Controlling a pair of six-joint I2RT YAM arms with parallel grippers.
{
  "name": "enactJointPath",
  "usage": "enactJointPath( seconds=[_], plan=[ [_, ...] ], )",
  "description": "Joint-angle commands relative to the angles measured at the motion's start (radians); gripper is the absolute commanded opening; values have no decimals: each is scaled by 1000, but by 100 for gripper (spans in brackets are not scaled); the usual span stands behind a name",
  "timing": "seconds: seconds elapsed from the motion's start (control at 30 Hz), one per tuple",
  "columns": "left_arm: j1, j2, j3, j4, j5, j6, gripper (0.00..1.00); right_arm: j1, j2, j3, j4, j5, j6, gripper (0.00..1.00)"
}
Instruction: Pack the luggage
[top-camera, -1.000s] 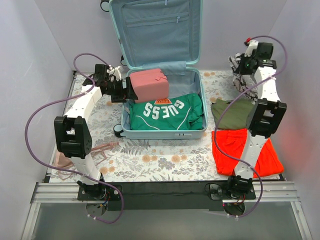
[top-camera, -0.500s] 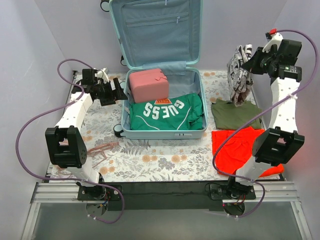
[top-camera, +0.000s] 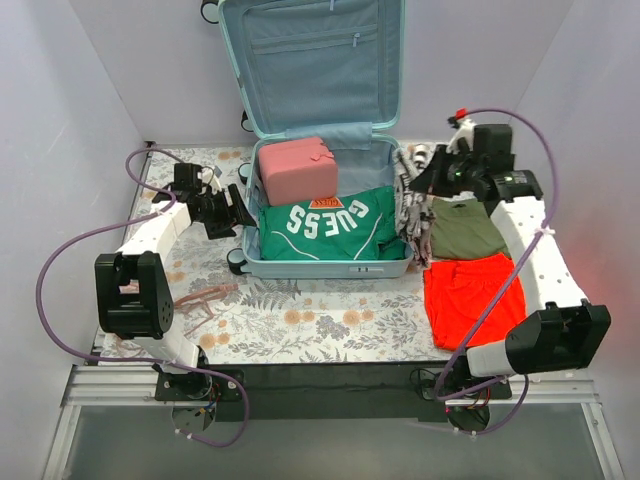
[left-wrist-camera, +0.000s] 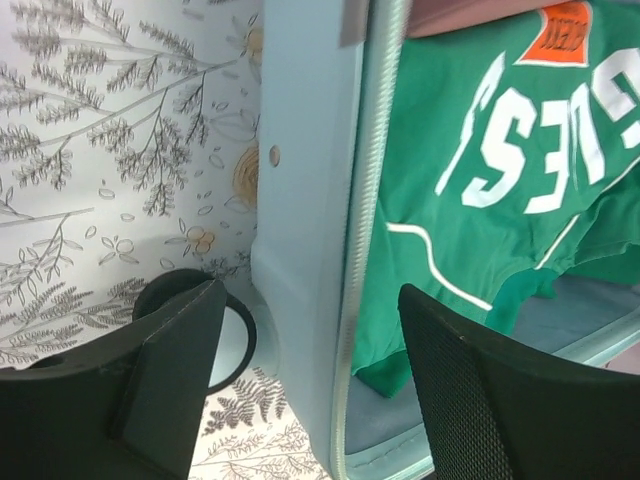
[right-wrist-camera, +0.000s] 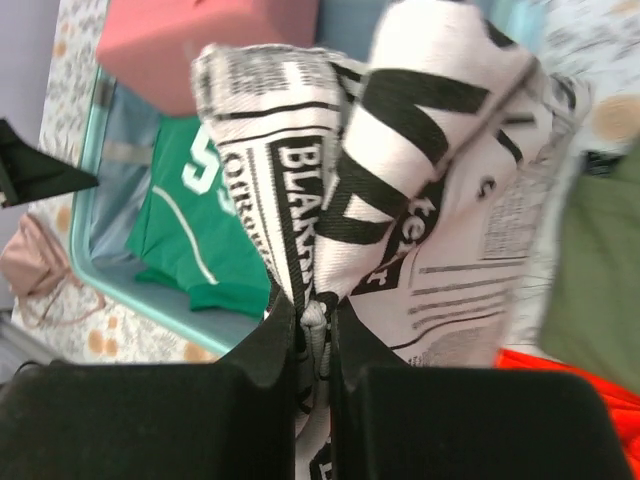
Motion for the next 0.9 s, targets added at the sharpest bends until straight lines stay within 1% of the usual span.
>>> enactJointPath(
  seconds=[0.0, 0.07, 0.17, 0.3, 0.33, 0.43, 0.67, 0.87],
  plan=[
    [-8, -69, -28, 15, -28, -19, 68, 136, -15, -10, 183, 65, 88, 1],
    [-11, -74, -50, 17, -38, -20, 65, 212, 18, -11, 218, 93, 105, 1],
    [-16, -76, -74, 21, -36, -26, 61, 291, 70, -5, 269, 131, 141, 1],
    [-20, -73, -91, 30, -33, -36, 53, 375, 144, 25, 307, 188, 192, 1],
    [-20, -71, -93, 33, -32, -36, 52, 389, 157, 32, 312, 203, 198, 1],
    [-20, -68, -102, 38, -29, -40, 52, 446, 210, 42, 343, 263, 214, 1],
    [-20, -65, -110, 40, -22, -36, 51, 546, 336, 81, 416, 289, 249, 1],
    [-20, -59, -105, 40, -21, -36, 51, 580, 420, 134, 418, 326, 313, 1]
  ],
)
